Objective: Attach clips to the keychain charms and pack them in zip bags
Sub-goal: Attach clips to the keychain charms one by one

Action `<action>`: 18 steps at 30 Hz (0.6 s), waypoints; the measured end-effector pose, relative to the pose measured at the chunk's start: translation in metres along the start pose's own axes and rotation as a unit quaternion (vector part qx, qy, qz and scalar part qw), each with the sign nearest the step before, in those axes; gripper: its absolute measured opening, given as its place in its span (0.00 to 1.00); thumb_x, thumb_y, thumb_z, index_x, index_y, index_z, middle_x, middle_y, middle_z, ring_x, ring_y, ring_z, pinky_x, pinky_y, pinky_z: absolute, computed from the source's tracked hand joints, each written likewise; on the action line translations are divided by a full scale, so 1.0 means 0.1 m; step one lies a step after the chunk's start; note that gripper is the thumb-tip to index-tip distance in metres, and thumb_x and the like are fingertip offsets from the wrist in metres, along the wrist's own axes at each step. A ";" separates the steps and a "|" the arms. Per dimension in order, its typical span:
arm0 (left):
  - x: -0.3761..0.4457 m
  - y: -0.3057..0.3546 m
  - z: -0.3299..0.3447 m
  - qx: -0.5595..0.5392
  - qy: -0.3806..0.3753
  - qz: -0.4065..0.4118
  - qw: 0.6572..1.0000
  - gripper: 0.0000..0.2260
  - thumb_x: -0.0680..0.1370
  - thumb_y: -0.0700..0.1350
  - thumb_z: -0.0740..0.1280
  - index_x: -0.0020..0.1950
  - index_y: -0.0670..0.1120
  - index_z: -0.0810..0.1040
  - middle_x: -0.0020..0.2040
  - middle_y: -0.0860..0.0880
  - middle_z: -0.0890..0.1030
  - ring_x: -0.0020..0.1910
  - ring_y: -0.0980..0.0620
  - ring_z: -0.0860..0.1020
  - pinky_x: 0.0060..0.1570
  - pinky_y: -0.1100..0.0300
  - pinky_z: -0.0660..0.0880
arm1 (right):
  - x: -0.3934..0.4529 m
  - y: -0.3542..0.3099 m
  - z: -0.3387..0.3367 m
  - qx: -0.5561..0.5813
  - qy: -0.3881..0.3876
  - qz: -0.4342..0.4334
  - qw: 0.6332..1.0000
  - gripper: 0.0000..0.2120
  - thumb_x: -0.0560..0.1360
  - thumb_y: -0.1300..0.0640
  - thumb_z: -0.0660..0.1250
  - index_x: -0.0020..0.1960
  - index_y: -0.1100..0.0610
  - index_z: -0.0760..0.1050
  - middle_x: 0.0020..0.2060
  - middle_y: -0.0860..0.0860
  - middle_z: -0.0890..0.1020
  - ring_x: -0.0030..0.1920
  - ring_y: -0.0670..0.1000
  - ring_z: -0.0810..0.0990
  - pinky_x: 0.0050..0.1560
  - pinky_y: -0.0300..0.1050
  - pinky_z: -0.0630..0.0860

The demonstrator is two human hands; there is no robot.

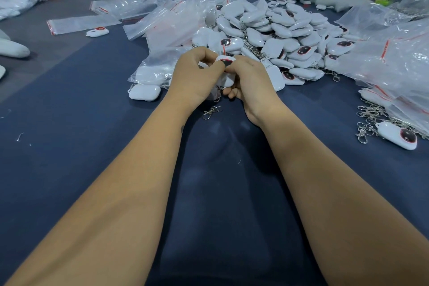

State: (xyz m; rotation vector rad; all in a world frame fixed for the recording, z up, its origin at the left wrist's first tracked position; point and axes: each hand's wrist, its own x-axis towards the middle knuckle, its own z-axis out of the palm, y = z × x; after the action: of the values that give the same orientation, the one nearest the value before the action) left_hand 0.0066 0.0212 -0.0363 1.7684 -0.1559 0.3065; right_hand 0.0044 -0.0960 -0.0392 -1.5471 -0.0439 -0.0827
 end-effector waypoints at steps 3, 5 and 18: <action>0.00 0.01 -0.01 -0.006 0.003 -0.017 1.000 0.06 0.74 0.43 0.67 0.36 0.49 0.78 0.29 0.56 0.74 0.25 0.57 0.69 0.32 0.58 0.70 | -0.01 -0.02 0.01 -0.004 0.002 0.005 1.000 0.04 0.75 0.62 0.62 0.46 0.59 0.76 0.30 0.53 0.77 0.25 0.50 0.72 0.27 0.41 0.67; 0.00 0.01 -0.01 -0.032 0.002 -0.027 0.999 0.10 0.73 0.43 0.66 0.31 0.52 0.75 0.25 0.58 0.71 0.26 0.57 0.68 0.33 0.58 0.68 | -0.03 -0.04 0.01 0.026 0.002 0.013 1.000 0.06 0.76 0.63 0.60 0.42 0.59 0.75 0.29 0.54 0.77 0.25 0.50 0.71 0.27 0.42 0.65; 0.01 0.02 0.01 0.064 0.047 -0.042 0.996 0.05 0.74 0.41 0.65 0.48 0.49 0.79 0.39 0.51 0.79 0.39 0.49 0.79 0.49 0.45 0.80 | -0.03 -0.10 -0.04 0.260 0.017 -0.018 0.965 0.08 0.77 0.71 0.55 0.45 0.62 0.70 0.42 0.60 0.79 0.37 0.54 0.83 0.42 0.42 0.80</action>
State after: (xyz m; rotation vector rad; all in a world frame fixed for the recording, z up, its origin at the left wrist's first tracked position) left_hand 0.0066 0.0203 -0.0345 1.8776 0.0052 0.3448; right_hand 0.0009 -0.1006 -0.0292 -1.0185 -0.0613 -0.1164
